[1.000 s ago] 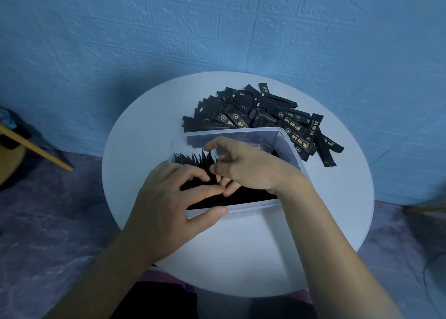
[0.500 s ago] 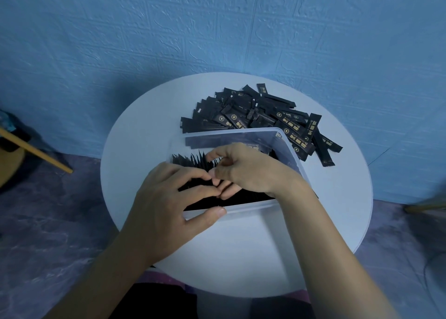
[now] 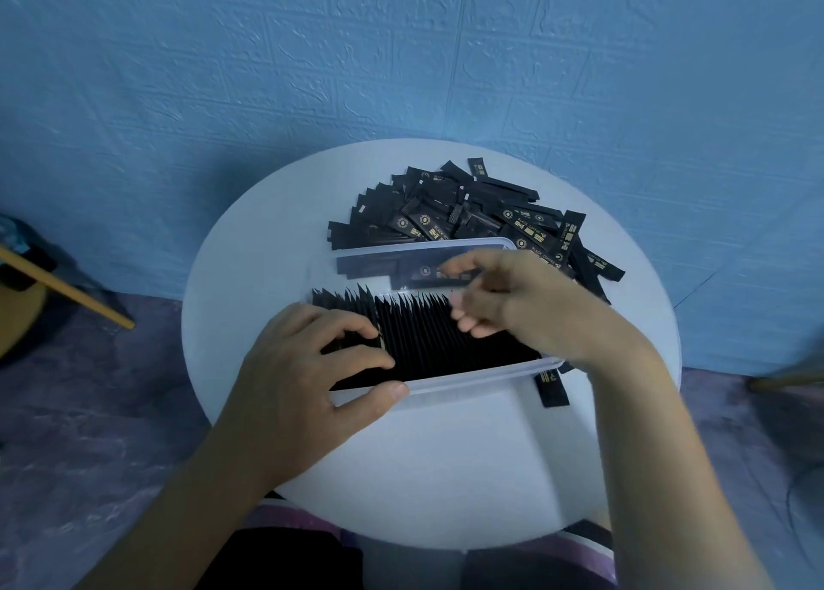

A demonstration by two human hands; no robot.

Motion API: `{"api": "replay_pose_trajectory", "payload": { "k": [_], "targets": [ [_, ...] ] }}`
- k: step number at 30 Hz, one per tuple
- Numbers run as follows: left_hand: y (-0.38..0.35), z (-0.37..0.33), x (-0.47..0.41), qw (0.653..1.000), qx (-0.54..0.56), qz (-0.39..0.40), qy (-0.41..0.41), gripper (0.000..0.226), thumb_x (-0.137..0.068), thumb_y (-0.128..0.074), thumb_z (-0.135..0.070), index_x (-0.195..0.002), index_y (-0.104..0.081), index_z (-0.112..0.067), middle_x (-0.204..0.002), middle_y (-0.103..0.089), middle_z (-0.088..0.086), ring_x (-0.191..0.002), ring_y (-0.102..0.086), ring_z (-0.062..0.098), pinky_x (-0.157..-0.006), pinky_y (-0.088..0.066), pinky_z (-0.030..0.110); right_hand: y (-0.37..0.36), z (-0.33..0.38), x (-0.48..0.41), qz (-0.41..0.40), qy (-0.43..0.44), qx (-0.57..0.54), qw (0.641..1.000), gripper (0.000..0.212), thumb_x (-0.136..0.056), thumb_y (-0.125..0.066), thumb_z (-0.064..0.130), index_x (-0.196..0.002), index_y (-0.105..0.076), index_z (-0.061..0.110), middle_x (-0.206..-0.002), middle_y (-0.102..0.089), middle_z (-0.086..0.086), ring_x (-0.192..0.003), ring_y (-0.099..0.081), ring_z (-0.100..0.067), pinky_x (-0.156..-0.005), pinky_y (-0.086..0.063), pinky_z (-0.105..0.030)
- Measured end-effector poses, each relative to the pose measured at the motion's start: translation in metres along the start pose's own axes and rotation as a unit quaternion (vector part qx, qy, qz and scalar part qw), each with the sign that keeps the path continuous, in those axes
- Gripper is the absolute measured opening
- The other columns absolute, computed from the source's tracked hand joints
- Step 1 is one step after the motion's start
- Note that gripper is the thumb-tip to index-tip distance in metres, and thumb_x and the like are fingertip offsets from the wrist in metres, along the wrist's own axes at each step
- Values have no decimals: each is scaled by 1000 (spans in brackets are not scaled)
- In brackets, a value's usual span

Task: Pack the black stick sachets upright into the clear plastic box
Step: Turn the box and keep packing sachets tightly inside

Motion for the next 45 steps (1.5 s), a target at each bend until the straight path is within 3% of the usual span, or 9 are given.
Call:
{"api": "replay_pose_trajectory", "payload": {
  "k": [4, 8, 11, 16, 22, 25, 30, 39, 45],
  "targets": [
    [2, -1, -1, 1000, 2, 0, 5, 49, -98, -44, -62, -89, -79, -29, -106, -68, -12, -92, -56, 15, -83, -48, 37, 51, -5, 24, -155, 50, -89, 983, 11, -99, -58, 3, -100, -68, 7, -69, -66, -6, -56, -59, -13, -49, -50, -22],
    [1, 1, -1, 1000, 2, 4, 7, 49, -98, -43, -62, -90, -79, -30, -106, -67, -13, -93, -55, 13, -84, -47, 35, 91, -56, 40, -278, -19, 45, 959, 8, -93, -67, 18, -88, -68, 24, -69, -67, 6, -57, -60, -12, -57, -50, -35],
    [1, 4, -2, 1000, 7, 1, 12, 49, -98, -44, -63, -90, -79, -29, -106, -67, -12, -93, -55, 14, -83, -48, 36, 86, -86, 42, -225, -115, 161, 954, 14, -88, -70, 37, -99, -62, 37, -87, -66, 11, -79, -67, -20, -76, -55, -42],
    [1, 6, -2, 1000, 7, 10, 21, 42, -95, -51, -60, -90, -79, -29, -107, -67, -13, -95, -54, 11, -84, -47, 36, 67, -98, 34, -166, -173, 251, 938, 42, -87, -68, 34, -126, -52, 32, -107, -60, 3, -95, -59, -23, -74, -39, -30],
    [1, 7, -1, 999, 18, 10, 25, 40, -94, -52, -59, -91, -79, -29, -107, -67, -13, -97, -54, 11, -85, -48, 38, 68, -101, 28, -153, -175, 214, 949, 19, -86, -66, 31, -103, -58, 35, -85, -68, 7, -80, -62, -17, -60, -42, -28],
    [1, 6, -2, 999, 18, 12, 24, 40, -94, -53, -58, -91, -79, -28, -107, -67, -12, -96, -55, 13, -83, -49, 40, 70, -97, 30, -147, -152, 187, 959, 2, -88, -64, 30, -89, -65, 28, -78, -69, 3, -73, -60, -19, -63, -46, -32],
    [2, 4, -2, 999, 19, 7, 27, 35, -91, -57, -54, -89, -79, -28, -106, -68, -12, -94, -56, 15, -83, -48, 38, 84, -91, 35, -161, -123, 155, 967, 37, -94, -64, 35, -65, -52, 17, -58, -51, 3, -60, -48, -22, -65, -41, -35],
    [1, 5, -2, 999, 20, 9, 34, 35, -92, -56, -55, -88, -79, -29, -105, -67, -13, -95, -56, 14, -83, -49, 38, 103, -35, 38, -211, 10, 23, 977, 14, -97, -64, 15, -84, -65, 11, -60, -60, 10, -55, -50, -8, -60, -43, -30],
    [3, 2, -3, 1000, 6, 2, 20, 36, -92, -55, -55, -89, -79, -28, -104, -68, -11, -93, -57, 14, -84, -48, 35, 82, 26, 25, -184, 81, -37, 979, 14, -96, -65, 12, -94, -61, -2, -73, -58, -13, -57, -55, -19, -55, -46, -31]
  ]
}}
Point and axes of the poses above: each hand's wrist, its own x-axis away from the middle knuckle, its own y-axis out of the back of the hand, z = x × y, the point moved 9 cm from there along -x, towards the middle knuckle
